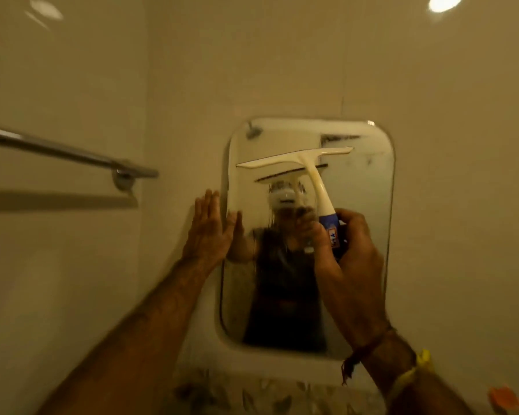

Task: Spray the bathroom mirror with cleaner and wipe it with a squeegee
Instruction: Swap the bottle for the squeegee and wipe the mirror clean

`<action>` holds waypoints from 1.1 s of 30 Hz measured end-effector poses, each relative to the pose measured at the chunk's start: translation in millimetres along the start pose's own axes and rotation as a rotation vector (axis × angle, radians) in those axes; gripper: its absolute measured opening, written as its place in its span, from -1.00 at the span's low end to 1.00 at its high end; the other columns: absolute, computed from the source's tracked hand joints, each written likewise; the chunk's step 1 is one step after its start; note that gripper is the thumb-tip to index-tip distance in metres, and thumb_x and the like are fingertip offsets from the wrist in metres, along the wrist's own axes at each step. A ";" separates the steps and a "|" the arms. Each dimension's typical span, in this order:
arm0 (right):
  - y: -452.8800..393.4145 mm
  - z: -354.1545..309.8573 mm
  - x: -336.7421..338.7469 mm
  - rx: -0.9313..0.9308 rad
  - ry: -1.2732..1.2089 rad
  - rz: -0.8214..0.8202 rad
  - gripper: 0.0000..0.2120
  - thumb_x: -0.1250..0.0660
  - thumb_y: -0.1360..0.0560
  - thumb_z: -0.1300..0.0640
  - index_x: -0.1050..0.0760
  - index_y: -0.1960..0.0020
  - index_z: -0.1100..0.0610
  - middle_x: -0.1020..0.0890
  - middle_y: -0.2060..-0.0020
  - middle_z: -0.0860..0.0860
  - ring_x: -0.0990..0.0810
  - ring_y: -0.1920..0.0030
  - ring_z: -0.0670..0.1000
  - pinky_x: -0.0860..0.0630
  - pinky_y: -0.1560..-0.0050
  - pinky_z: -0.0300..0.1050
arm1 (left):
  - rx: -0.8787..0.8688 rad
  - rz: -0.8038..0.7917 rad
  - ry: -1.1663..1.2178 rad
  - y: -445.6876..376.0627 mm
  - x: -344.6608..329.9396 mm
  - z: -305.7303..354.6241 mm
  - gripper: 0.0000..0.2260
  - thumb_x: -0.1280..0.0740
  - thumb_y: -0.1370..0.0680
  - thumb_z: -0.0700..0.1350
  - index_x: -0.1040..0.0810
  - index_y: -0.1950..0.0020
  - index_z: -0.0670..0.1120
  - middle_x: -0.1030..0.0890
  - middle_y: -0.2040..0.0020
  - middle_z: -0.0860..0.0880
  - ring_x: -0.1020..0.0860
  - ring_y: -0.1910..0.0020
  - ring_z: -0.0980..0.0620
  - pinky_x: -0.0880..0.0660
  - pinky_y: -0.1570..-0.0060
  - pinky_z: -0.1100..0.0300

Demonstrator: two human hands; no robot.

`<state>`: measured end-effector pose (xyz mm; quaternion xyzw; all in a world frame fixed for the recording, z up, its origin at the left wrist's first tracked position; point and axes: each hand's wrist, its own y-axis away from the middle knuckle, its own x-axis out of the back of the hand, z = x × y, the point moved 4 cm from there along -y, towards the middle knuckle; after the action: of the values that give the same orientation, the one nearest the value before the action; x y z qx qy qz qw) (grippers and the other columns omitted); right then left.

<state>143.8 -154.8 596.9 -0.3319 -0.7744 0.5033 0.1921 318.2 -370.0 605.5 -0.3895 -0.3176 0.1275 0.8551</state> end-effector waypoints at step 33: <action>-96.3 15.5 -166.7 0.132 0.325 0.055 -0.50 -0.14 -0.64 0.06 -0.12 -0.54 -0.11 -0.52 0.04 0.14 -0.51 0.17 0.06 -0.62 0.12 0.12 | -0.137 -0.045 -0.182 -19.3 -7.8 -28.6 -0.22 0.09 -0.44 0.43 0.43 -0.47 0.14 0.41 -0.52 0.14 0.39 -0.52 0.04 0.23 -0.50 -0.03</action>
<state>220.9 -309.1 683.8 -0.4165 -0.6890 0.4979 0.3223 330.0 -403.2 602.3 -0.4267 -0.4105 0.1207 0.7968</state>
